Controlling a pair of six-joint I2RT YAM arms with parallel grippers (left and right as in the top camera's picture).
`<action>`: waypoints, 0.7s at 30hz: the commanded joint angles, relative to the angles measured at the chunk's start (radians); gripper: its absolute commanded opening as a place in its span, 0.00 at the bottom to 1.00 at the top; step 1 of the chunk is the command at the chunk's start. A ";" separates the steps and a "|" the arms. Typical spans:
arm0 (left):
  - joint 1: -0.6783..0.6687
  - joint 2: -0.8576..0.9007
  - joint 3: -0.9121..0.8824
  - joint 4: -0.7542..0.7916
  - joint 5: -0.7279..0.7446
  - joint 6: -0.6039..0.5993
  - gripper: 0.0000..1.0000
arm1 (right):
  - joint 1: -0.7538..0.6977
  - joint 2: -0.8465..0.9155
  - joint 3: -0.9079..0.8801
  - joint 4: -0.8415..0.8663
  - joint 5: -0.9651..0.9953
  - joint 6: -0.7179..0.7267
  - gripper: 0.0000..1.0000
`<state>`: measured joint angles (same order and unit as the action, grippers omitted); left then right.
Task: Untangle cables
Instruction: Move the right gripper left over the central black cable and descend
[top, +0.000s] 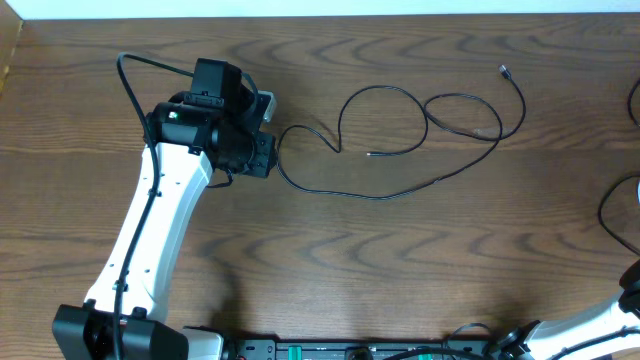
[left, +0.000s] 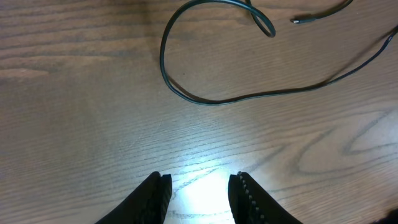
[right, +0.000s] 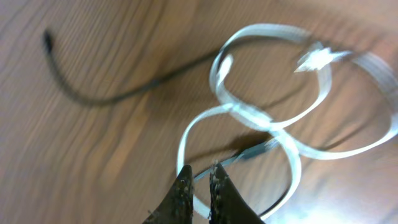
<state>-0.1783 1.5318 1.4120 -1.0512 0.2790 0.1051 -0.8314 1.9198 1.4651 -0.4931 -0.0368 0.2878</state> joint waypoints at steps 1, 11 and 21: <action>0.003 0.004 -0.004 -0.002 0.000 0.009 0.37 | 0.016 -0.003 0.012 -0.042 -0.223 0.011 0.11; 0.003 0.004 -0.004 -0.002 0.000 0.009 0.37 | 0.159 -0.003 0.012 -0.293 -0.389 -0.016 0.31; 0.003 0.004 -0.004 0.021 0.000 0.009 0.50 | 0.525 -0.003 0.006 -0.236 -0.377 -0.313 0.99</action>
<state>-0.1783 1.5318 1.4120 -1.0401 0.2790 0.1081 -0.4038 1.9198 1.4651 -0.7525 -0.3992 0.1383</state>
